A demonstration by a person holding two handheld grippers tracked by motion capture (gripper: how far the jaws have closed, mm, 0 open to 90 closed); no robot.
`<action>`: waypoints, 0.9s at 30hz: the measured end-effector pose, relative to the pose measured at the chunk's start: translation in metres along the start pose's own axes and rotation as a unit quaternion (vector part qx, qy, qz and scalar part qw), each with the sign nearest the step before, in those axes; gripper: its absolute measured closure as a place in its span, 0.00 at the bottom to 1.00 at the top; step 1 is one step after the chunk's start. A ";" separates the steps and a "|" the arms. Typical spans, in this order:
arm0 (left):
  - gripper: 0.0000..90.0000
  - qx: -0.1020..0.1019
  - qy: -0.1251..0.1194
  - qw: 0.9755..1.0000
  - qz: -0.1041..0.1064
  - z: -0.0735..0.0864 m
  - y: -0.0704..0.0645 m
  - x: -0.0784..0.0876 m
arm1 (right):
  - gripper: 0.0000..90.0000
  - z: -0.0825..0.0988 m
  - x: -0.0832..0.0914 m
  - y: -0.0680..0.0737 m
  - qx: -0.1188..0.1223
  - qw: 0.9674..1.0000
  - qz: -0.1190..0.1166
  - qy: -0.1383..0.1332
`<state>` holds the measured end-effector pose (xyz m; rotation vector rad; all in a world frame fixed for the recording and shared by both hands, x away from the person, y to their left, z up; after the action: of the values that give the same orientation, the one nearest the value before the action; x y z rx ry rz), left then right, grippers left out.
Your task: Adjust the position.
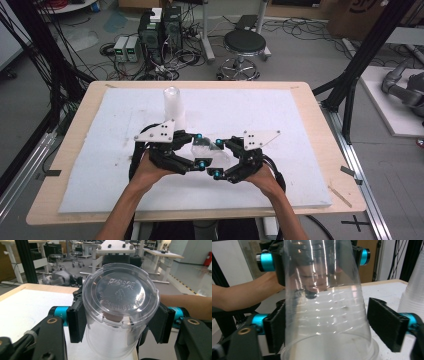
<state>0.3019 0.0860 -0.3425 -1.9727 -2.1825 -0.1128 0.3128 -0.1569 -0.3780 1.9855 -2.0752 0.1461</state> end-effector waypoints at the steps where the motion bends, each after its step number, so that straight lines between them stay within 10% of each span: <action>1: 0.43 0.000 0.001 1.000 -0.001 0.000 0.000 0.001 | 0.26 0.000 0.000 0.000 0.000 1.000 0.000 0.000; 10: 0.41 0.002 0.003 1.000 -0.003 0.003 0.001 0.003 | 0.33 0.001 0.000 0.002 0.007 1.000 -0.003 0.002; 21: 0.09 0.008 0.016 0.999 -0.027 0.005 0.001 0.008 | 0.33 0.003 0.002 0.001 0.004 1.000 0.004 0.008; 27: 0.09 -0.010 0.107 0.994 -0.021 -0.004 0.002 0.020 | 0.34 -0.003 0.007 0.004 0.003 0.999 0.014 0.053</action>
<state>0.3024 0.1053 -0.3348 -1.8318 -2.0924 -0.3357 0.3089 -0.1623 -0.3729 1.9096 -2.0389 0.2559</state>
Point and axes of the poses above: each handheld gripper's, and its own axes: x roughly backward along the jaws, z roughly out of its underside, y roughly to its left, the point moved 1 cm from there along -x, roughly forward along the jaws, and after that the axes turned 4 degrees about y, right-handed, at the moved point
